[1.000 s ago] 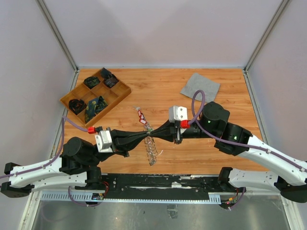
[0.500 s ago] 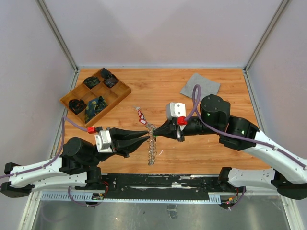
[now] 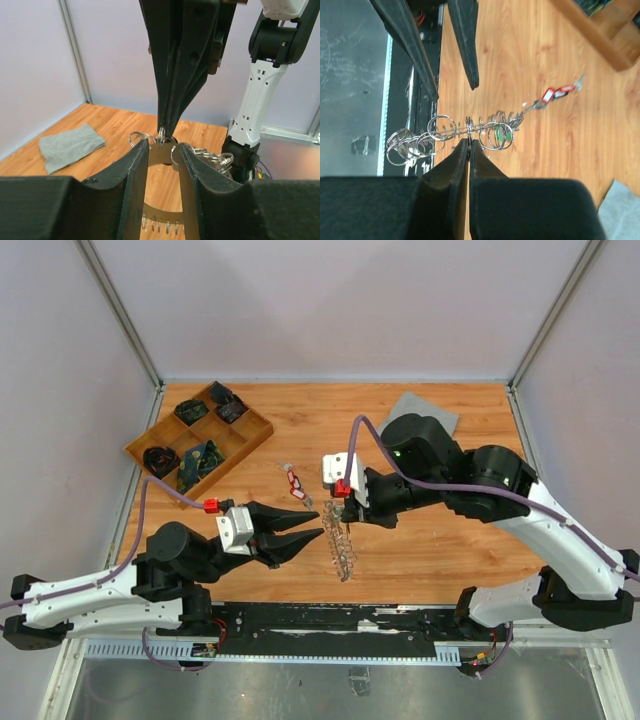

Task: Put the keys on the keyring

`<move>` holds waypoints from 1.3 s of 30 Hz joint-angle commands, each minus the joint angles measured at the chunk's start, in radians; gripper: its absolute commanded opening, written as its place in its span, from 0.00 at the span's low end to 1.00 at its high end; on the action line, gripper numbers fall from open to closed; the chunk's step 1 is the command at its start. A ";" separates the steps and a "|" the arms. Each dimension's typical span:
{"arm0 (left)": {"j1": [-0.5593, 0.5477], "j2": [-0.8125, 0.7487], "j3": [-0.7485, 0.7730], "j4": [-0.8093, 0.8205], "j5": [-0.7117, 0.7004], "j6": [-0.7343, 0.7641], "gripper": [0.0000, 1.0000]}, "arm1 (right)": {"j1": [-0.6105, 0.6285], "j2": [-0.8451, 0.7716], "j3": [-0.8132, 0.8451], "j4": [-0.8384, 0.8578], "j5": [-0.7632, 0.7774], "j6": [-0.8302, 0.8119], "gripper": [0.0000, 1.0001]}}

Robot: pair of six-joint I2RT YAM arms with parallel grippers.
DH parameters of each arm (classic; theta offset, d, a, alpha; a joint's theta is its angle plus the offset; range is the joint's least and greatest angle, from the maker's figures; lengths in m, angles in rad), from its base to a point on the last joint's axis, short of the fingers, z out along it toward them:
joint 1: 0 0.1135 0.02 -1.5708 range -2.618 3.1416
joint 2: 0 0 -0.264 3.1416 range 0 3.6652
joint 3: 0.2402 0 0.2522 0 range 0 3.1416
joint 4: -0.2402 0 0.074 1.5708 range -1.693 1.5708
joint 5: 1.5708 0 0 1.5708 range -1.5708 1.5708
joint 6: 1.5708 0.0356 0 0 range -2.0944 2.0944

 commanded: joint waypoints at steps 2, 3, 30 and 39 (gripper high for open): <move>-0.006 0.029 0.027 0.017 -0.010 -0.023 0.36 | 0.017 0.026 0.061 -0.181 0.027 -0.020 0.00; -0.006 0.039 0.033 0.012 -0.005 -0.023 0.36 | 0.019 0.029 0.069 -0.191 0.026 -0.019 0.01; 0.189 0.144 0.101 -0.007 0.393 -0.151 0.35 | 0.051 0.074 0.119 -0.239 0.060 -0.033 0.01; 0.189 0.172 0.118 -0.018 0.409 -0.127 0.35 | 0.053 0.097 0.143 -0.232 0.058 -0.043 0.00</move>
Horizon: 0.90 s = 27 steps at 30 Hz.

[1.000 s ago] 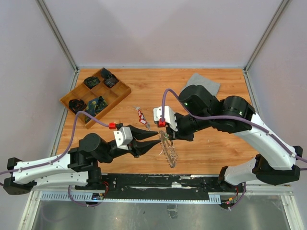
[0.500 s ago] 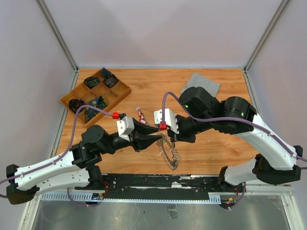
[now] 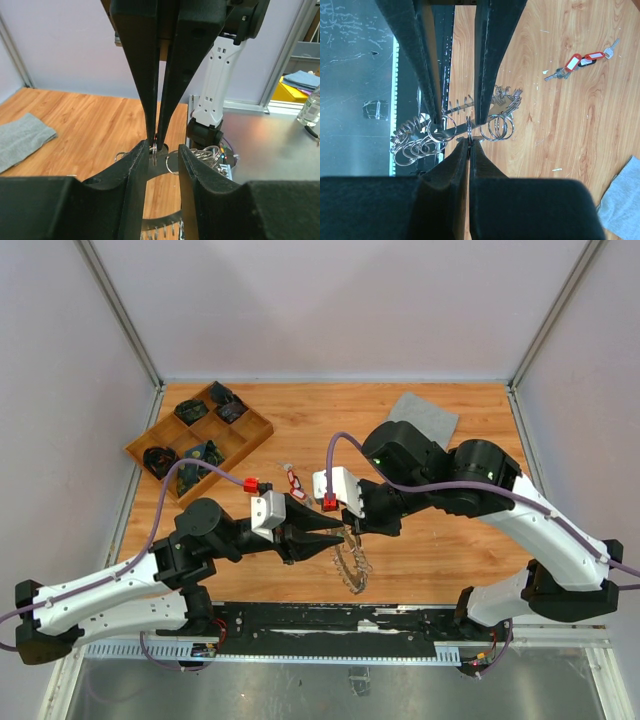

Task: Put the keys on the keyring

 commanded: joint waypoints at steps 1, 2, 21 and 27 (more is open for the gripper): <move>0.005 0.011 0.042 0.018 0.022 0.022 0.35 | 0.013 0.007 0.042 0.016 0.006 -0.025 0.01; 0.004 0.013 0.042 0.016 0.021 0.026 0.35 | 0.013 0.008 0.041 0.018 0.004 -0.026 0.01; 0.004 0.017 0.041 -0.017 -0.025 0.032 0.32 | 0.028 -0.009 0.031 0.068 -0.008 -0.018 0.00; 0.005 0.015 0.039 -0.020 -0.027 0.034 0.25 | 0.033 -0.014 0.029 0.070 0.002 -0.015 0.01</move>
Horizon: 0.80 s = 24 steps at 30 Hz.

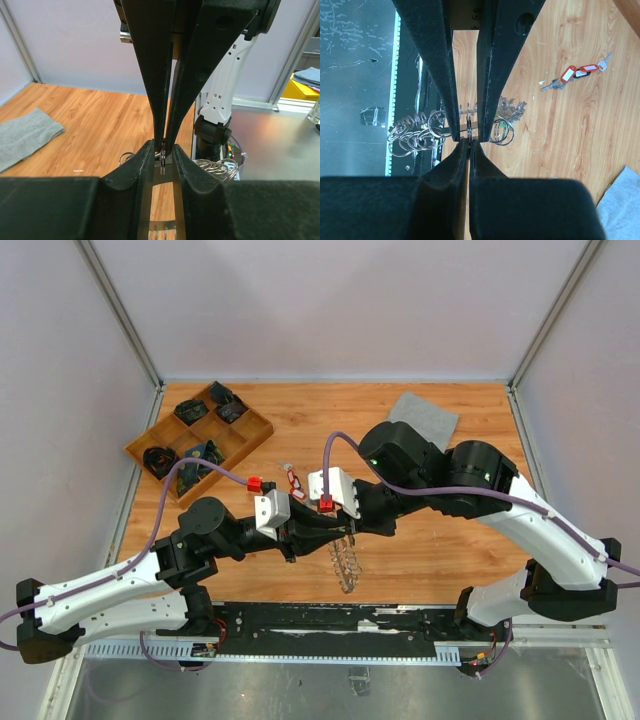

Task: Put the keys on the keyring

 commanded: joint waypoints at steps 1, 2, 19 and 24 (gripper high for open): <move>0.005 -0.003 0.030 -0.005 -0.004 0.013 0.25 | 0.017 -0.027 0.027 0.029 0.008 -0.008 0.01; 0.004 -0.002 0.030 -0.005 -0.004 0.013 0.24 | 0.017 -0.029 0.026 0.029 0.010 -0.008 0.00; 0.004 -0.010 0.031 -0.007 -0.004 0.020 0.16 | 0.025 -0.037 0.010 0.038 0.026 -0.001 0.01; 0.004 -0.012 0.033 -0.007 -0.009 0.022 0.01 | 0.026 -0.039 0.008 0.048 0.031 0.004 0.01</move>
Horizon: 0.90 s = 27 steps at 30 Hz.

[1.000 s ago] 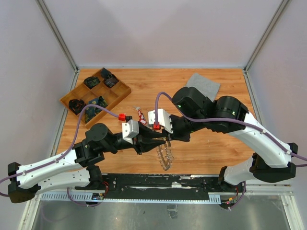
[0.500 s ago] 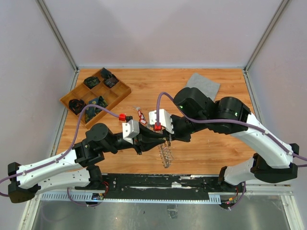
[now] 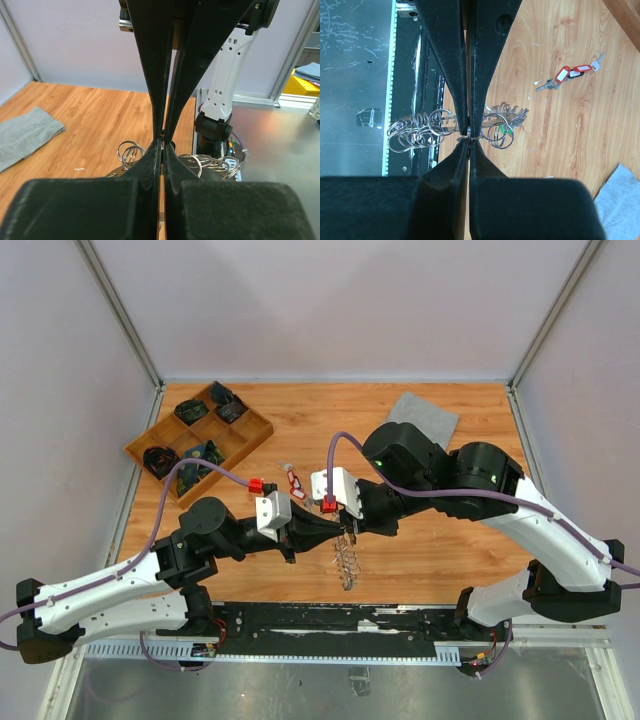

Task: Put the keys on the keyring

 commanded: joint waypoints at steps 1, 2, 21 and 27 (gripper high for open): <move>0.003 -0.015 0.032 0.007 -0.011 0.010 0.01 | 0.017 -0.027 0.006 0.046 0.013 0.005 0.02; 0.004 -0.017 0.030 0.009 -0.014 0.010 0.01 | 0.017 -0.030 0.006 0.054 0.011 0.009 0.02; 0.005 -0.135 -0.062 0.063 -0.117 -0.080 0.01 | -0.009 -0.286 -0.322 0.598 0.176 0.201 0.22; 0.037 -0.132 -0.099 0.120 -0.079 -0.127 0.01 | -0.352 -0.336 -0.468 0.784 -0.187 0.454 0.16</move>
